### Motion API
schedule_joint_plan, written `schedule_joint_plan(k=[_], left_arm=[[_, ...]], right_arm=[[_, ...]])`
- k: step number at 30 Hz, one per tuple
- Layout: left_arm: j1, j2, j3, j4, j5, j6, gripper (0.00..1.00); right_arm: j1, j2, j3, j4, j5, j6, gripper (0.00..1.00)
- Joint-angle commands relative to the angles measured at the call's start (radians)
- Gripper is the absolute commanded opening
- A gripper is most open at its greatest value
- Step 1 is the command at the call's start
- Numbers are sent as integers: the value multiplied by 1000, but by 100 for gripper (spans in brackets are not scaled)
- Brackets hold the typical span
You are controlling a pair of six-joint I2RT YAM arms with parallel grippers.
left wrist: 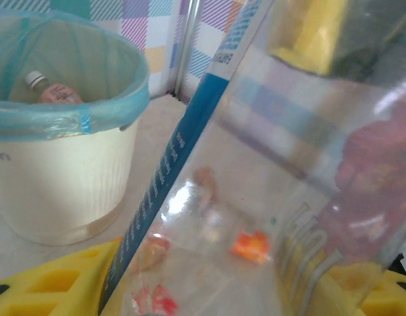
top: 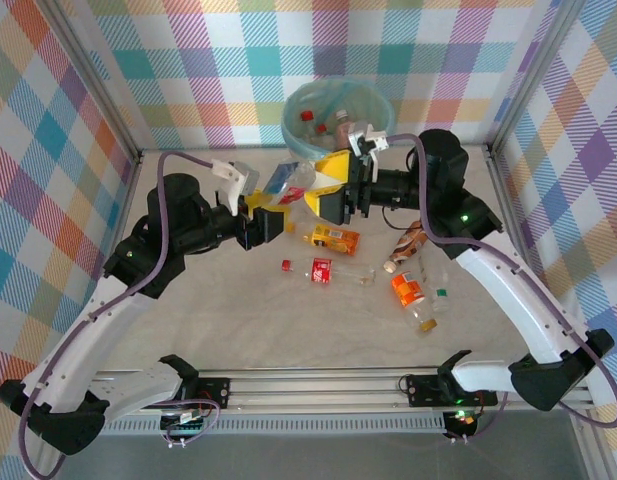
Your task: Put the plastic bottles in the bin
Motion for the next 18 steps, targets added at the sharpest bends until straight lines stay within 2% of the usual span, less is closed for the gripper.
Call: schedule_joint_plan(k=[1,12,18], left_arm=[[-34,4,44,8,33,29,57],[-93,36,84,-18,55,55,57],[-109,42,95,-39,43,71,57]], right_arm=[[26,13,53,5,2,-52,88],[83,48,85,-25,41,-118,87],[89,49,81,-36,68,-133,77]])
